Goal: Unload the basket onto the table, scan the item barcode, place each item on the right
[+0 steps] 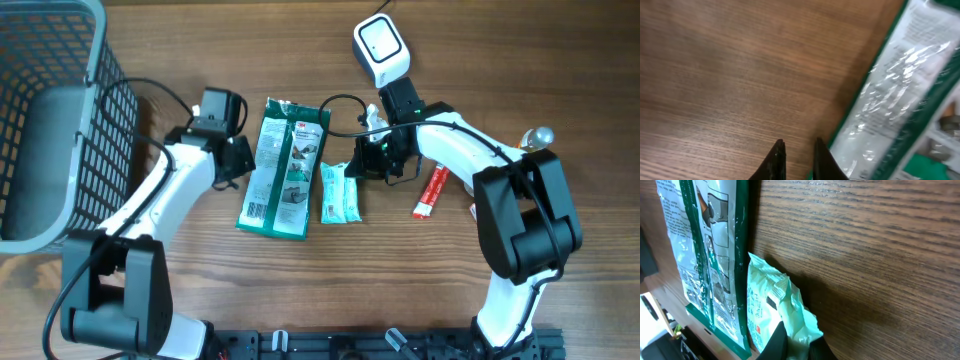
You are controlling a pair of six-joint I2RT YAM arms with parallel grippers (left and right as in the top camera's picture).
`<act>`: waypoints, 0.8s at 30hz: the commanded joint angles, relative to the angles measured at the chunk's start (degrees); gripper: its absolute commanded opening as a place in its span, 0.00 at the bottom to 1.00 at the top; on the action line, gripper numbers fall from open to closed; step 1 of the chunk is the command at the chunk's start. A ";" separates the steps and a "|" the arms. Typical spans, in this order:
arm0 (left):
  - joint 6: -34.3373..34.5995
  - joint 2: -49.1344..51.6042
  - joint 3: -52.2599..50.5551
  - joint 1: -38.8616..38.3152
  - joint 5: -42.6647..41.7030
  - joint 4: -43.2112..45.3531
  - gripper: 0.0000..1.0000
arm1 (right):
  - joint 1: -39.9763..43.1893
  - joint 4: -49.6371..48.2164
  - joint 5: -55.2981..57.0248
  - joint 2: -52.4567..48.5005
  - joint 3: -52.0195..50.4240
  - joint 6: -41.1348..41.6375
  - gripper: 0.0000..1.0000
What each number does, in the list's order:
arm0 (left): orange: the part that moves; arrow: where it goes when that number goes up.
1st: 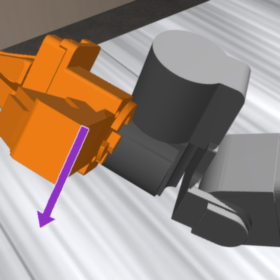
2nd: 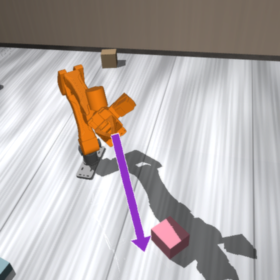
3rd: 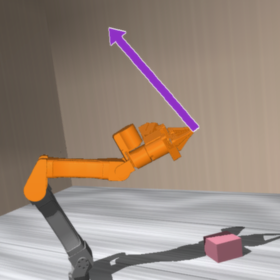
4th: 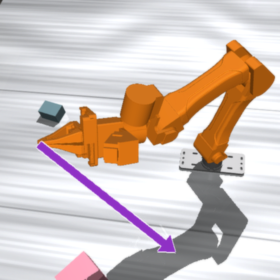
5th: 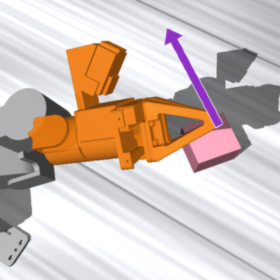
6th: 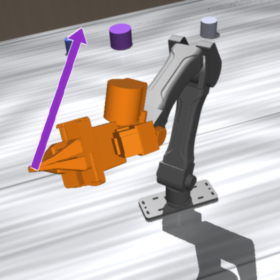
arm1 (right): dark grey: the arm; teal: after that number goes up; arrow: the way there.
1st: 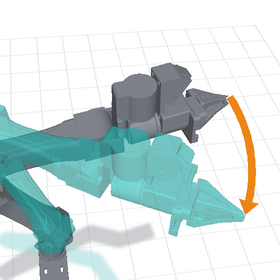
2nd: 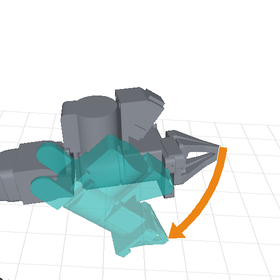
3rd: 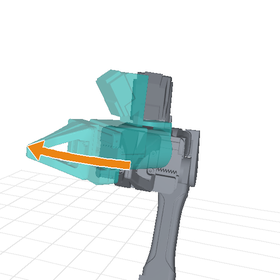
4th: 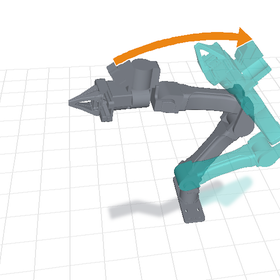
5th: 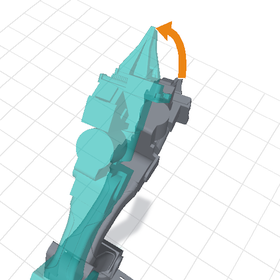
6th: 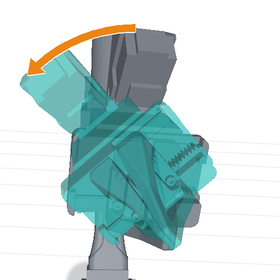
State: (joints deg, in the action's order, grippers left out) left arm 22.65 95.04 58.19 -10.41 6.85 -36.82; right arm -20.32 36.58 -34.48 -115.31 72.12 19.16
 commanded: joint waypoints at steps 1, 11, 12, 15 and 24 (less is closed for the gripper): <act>0.61 0.66 -4.31 0.31 1.16 2.05 0.10 | -0.57 -0.28 0.35 -1.49 -0.63 -1.09 0.04; 0.74 0.66 -9.70 0.31 -7.23 1.92 0.11 | -0.57 -0.28 0.35 -1.49 -0.63 -1.09 0.04; 0.74 0.66 -9.90 0.31 -7.89 1.92 0.11 | -0.57 -0.28 0.35 -1.49 -0.63 -1.09 0.04; 0.74 0.66 -9.99 0.31 -8.37 1.49 0.11 | -0.57 -0.22 0.35 -1.49 -0.63 -1.09 0.05; 0.68 0.66 -9.99 0.31 -8.22 -0.48 0.14 | -0.57 -0.11 0.35 -1.49 -0.63 -0.98 0.04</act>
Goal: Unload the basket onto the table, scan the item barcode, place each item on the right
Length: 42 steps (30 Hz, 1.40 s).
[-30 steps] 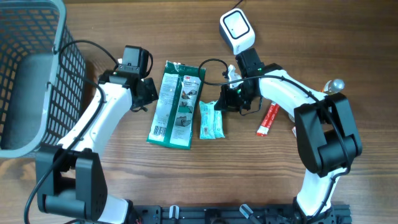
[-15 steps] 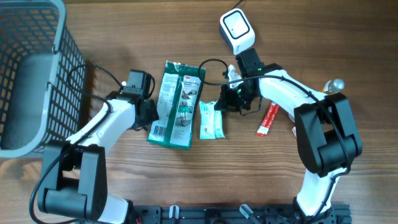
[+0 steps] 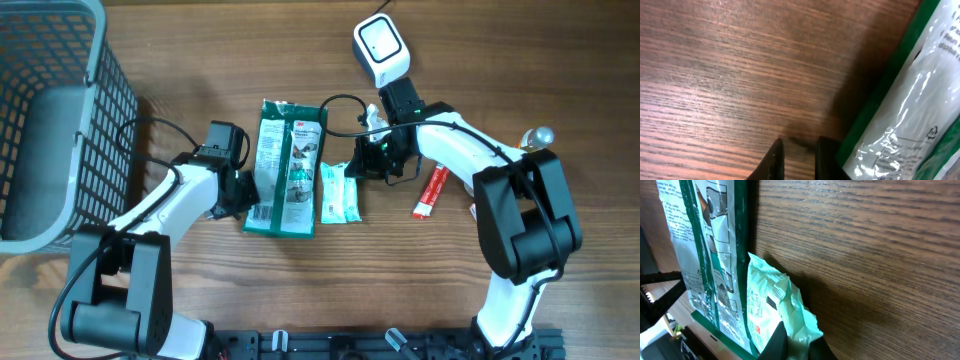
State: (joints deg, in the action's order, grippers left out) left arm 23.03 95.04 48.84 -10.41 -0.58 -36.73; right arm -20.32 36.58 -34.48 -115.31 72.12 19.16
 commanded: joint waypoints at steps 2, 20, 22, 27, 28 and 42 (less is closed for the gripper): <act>0.24 0.63 -0.52 0.31 2.19 0.46 0.14 | -0.57 -0.07 0.35 -1.49 -0.63 -0.96 0.04; -3.10 0.48 2.82 0.31 19.69 8.70 1.00 | -0.57 0.98 3.21 -1.49 -0.63 -0.98 0.04; -3.10 0.48 2.80 0.31 19.69 8.70 1.00 | -0.57 1.01 3.61 -1.49 -0.63 -0.94 0.04; -3.10 0.48 2.80 0.31 19.69 8.70 1.00 | -0.57 1.01 3.61 -1.49 -0.63 -0.96 0.04; -3.10 0.48 2.82 0.31 19.69 8.70 1.00 | -0.57 1.01 3.61 -1.49 -0.63 -0.94 0.04; -3.10 0.48 2.80 0.31 19.69 8.70 1.00 | 0.07 4.09 4.07 -0.63 1.07 -0.72 0.04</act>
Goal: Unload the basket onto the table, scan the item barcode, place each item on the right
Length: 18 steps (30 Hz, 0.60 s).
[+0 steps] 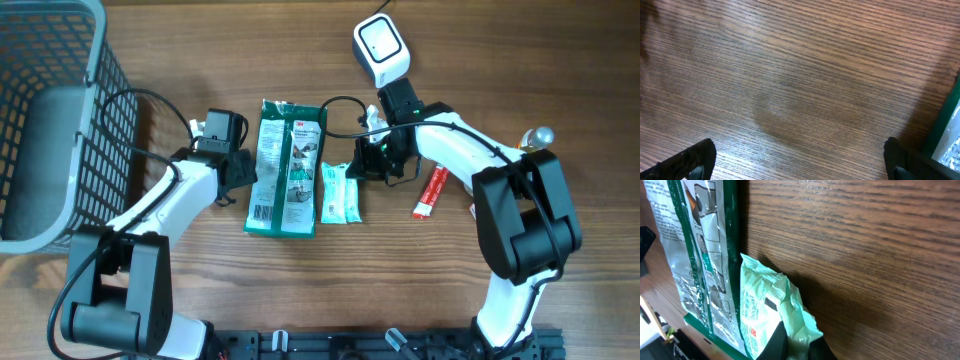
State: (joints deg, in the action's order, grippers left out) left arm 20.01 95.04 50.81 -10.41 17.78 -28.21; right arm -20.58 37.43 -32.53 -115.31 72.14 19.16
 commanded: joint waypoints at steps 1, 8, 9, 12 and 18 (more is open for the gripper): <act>-0.09 0.48 0.85 0.31 1.33 0.17 1.00 | 0.63 5.81 2.82 0.31 2.38 -0.72 0.04; -0.09 0.48 0.85 0.31 1.33 0.17 1.00 | 0.94 19.37 15.76 13.16 13.14 -1.73 0.04; -0.09 0.48 0.83 0.31 1.33 0.17 1.00 | 0.94 21.03 16.28 15.26 14.95 -3.06 0.04; -0.09 0.48 0.85 0.31 1.33 0.17 1.00 | 0.94 24.79 16.28 21.16 20.61 -9.42 0.04; -0.09 0.48 0.85 0.31 1.33 0.17 1.00 | 0.94 31.23 23.28 23.17 33.73 -16.44 0.04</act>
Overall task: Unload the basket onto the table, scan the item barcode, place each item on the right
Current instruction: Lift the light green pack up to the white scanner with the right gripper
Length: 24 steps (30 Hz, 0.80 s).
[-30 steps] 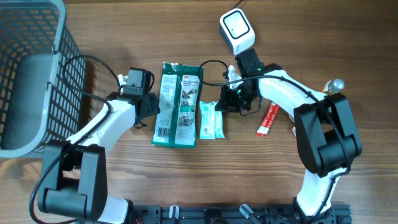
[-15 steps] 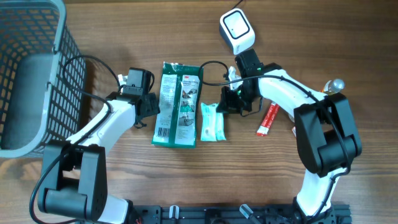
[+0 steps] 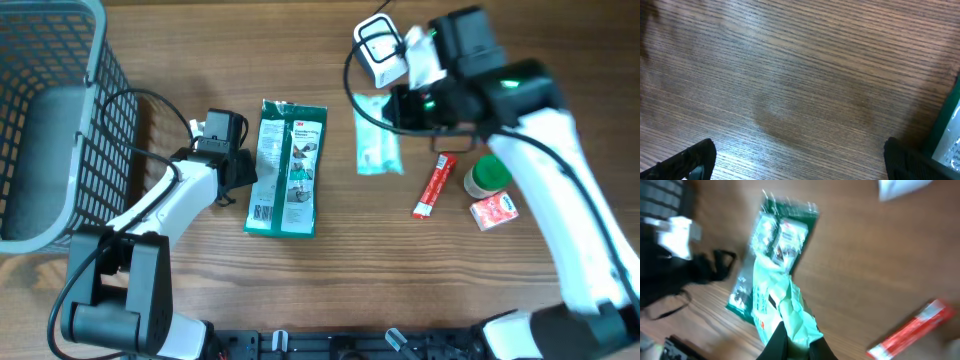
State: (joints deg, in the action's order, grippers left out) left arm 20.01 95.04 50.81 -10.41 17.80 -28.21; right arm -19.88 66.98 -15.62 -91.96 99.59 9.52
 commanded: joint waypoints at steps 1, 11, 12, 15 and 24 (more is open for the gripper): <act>-0.09 0.48 0.83 0.31 1.31 0.17 1.00 | 0.24 1.27 8.11 -0.17 7.63 -8.22 0.04; -0.09 0.48 0.85 0.31 1.31 0.17 1.00 | 0.22 -15.13 22.29 -6.78 7.65 -17.03 0.04; -0.09 0.48 0.83 0.31 1.31 0.17 1.00 | 0.22 -16.79 23.45 -8.07 7.65 -17.05 0.04; -0.09 0.48 0.85 0.31 1.31 0.17 1.00 | 0.07 -21.57 28.48 -12.07 7.65 -17.05 0.04; -0.09 0.48 0.83 0.31 1.31 0.17 1.00 | -0.20 -38.07 47.19 -22.97 7.65 -24.17 0.04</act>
State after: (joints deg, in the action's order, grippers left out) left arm 20.01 95.04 50.81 -10.41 18.17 -28.18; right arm -19.88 33.01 21.69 -111.74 106.91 -9.91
